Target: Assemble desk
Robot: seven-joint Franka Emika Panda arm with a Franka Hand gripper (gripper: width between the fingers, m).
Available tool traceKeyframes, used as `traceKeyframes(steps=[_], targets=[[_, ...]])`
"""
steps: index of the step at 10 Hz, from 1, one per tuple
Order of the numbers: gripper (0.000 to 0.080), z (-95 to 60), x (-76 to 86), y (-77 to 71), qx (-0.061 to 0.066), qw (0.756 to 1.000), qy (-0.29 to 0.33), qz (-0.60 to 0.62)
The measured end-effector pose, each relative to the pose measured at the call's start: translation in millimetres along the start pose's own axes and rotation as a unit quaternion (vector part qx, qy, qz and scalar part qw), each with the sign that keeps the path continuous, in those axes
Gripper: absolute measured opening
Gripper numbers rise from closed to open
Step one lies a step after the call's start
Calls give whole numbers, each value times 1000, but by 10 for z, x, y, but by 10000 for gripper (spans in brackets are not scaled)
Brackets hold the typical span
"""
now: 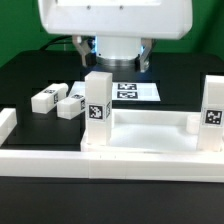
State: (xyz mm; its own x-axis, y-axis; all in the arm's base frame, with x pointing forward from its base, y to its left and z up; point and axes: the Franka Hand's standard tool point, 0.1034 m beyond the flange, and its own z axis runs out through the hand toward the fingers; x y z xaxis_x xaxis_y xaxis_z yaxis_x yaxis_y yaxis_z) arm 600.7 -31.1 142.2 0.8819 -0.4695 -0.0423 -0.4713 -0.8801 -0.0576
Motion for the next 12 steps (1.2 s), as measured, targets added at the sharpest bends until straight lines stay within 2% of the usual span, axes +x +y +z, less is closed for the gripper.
traceKeyframes(steps=[1,12], targets=[[649,-17,-70,-46,0,1000,-2,6],[649,4,-61,-56,-1,1000,-1,3]])
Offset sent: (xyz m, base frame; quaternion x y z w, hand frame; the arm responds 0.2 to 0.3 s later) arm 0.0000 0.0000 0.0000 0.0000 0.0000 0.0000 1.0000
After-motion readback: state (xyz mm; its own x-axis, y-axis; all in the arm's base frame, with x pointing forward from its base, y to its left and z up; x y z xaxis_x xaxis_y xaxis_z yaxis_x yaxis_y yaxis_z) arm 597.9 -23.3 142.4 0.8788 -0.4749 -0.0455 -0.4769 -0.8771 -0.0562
